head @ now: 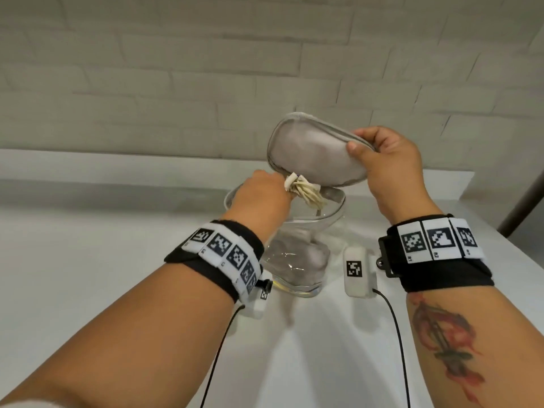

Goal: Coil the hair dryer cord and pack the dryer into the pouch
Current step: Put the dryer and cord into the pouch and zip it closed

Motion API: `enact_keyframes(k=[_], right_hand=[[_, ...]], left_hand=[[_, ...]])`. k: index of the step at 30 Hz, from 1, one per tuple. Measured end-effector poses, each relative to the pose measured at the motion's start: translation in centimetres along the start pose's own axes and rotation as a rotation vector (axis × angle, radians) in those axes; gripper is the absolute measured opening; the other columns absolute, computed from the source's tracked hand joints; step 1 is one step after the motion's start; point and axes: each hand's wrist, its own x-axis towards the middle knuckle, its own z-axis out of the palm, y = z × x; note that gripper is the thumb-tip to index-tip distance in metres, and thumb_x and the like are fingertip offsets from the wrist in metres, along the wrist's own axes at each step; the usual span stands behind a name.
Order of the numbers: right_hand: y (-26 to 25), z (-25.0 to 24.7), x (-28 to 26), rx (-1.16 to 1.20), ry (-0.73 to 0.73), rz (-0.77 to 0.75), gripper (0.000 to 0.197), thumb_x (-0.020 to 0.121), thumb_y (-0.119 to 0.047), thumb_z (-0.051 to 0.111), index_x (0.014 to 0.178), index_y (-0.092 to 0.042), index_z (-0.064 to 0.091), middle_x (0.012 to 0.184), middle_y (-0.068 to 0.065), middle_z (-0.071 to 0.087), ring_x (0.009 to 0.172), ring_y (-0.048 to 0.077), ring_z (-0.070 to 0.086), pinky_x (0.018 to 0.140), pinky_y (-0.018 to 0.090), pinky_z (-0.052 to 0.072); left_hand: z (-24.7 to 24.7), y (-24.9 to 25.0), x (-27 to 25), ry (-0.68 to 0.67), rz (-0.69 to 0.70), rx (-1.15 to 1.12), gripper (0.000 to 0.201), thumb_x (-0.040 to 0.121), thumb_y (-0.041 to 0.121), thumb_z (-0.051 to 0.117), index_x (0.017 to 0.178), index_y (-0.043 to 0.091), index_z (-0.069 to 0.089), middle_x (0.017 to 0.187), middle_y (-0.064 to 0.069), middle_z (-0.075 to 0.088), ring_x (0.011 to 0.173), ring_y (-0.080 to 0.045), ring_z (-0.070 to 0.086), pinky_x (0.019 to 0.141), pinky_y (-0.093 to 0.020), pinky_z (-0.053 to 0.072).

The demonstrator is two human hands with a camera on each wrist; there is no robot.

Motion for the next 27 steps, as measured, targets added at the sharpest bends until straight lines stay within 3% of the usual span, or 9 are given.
enact_keyframes(k=[3,7,10,14,18,22,24,26,27], right_hand=[[-0.2,0.8,-0.2,-0.022,-0.015,-0.021,0.014,0.082,-0.017,0.066,0.078,-0.031,0.068,0.084,-0.012,0.069,0.079,0.006,0.061,0.076,0.027,0.053],[-0.5,1.7,-0.7,-0.028,-0.049,-0.057,0.014,0.082,-0.014,0.066,0.083,-0.029,0.068,0.085,-0.011,0.068,0.077,0.001,0.061,0.067,0.019,0.051],[-0.3,2.3,-1.6,-0.044,-0.105,-0.058,0.015,0.083,-0.014,0.066,0.085,-0.029,0.069,0.087,-0.009,0.069,0.072,-0.001,0.062,0.06,0.022,0.053],[-0.3,3.1,-2.5,-0.061,-0.151,-0.012,0.013,0.082,-0.019,0.066,0.086,-0.031,0.07,0.09,-0.009,0.07,0.087,0.021,0.067,0.074,0.048,0.059],[-0.5,3.3,-2.8,-0.065,-0.156,-0.017,0.013,0.083,-0.019,0.066,0.089,-0.029,0.071,0.088,-0.014,0.07,0.09,0.014,0.066,0.08,0.049,0.057],[-0.5,3.0,-2.9,-0.051,-0.146,-0.007,0.012,0.083,-0.017,0.066,0.092,-0.023,0.071,0.09,-0.011,0.07,0.091,0.015,0.066,0.081,0.048,0.056],[-0.3,2.7,-3.0,-0.049,-0.139,-0.01,0.012,0.083,-0.016,0.066,0.093,-0.022,0.071,0.091,-0.009,0.071,0.091,0.015,0.066,0.082,0.048,0.056],[-0.1,2.5,-3.0,-0.047,-0.126,-0.005,0.013,0.083,-0.015,0.065,0.093,-0.022,0.071,0.091,-0.008,0.071,0.09,0.014,0.066,0.083,0.047,0.056],[0.1,2.5,-3.1,-0.047,-0.124,-0.001,0.013,0.083,-0.015,0.066,0.092,-0.022,0.071,0.091,-0.008,0.071,0.089,0.013,0.066,0.083,0.045,0.056]], left_hand=[[0.0,0.2,1.5,-0.214,-0.046,0.168,0.021,0.084,0.028,0.053,0.099,0.017,0.062,0.097,-0.007,0.067,0.086,-0.031,0.063,0.081,-0.049,0.054],[-0.7,1.7,1.4,-0.323,0.037,0.396,0.026,0.094,0.02,0.047,0.114,0.009,0.059,0.113,-0.011,0.061,0.107,-0.032,0.06,0.091,-0.045,0.051],[-0.8,3.4,1.2,-0.379,0.104,0.48,0.045,0.096,0.036,0.049,0.134,0.011,0.05,0.129,-0.009,0.057,0.12,-0.031,0.054,0.092,-0.043,0.045],[0.2,3.4,0.9,-0.509,0.06,0.384,0.069,0.091,0.051,0.047,0.148,0.015,0.03,0.151,-0.011,0.04,0.135,-0.034,0.041,0.103,-0.048,0.037],[-0.2,2.5,0.9,-0.658,0.004,0.36,0.091,0.072,0.079,0.036,0.148,0.03,0.031,0.156,-0.003,0.034,0.141,-0.032,0.033,0.109,-0.052,0.03],[-0.4,1.5,0.8,-0.835,-0.01,0.142,0.106,0.047,0.09,0.058,0.141,0.049,0.033,0.153,0.005,0.037,0.14,-0.027,0.033,0.106,-0.052,0.032],[-1.6,1.5,0.3,-0.914,0.031,-0.008,0.084,0.067,0.072,0.065,0.142,0.047,0.035,0.148,0.006,0.042,0.136,-0.025,0.038,0.107,-0.049,0.035],[-2.8,1.9,0.3,-0.856,0.108,0.044,0.063,0.088,0.056,0.054,0.145,0.045,0.03,0.151,0.002,0.04,0.136,-0.027,0.039,0.109,-0.045,0.033],[-3.2,2.1,0.5,-0.776,0.149,0.162,0.058,0.088,0.058,0.051,0.142,0.047,0.035,0.15,0.004,0.042,0.135,-0.027,0.041,0.109,-0.044,0.034]])
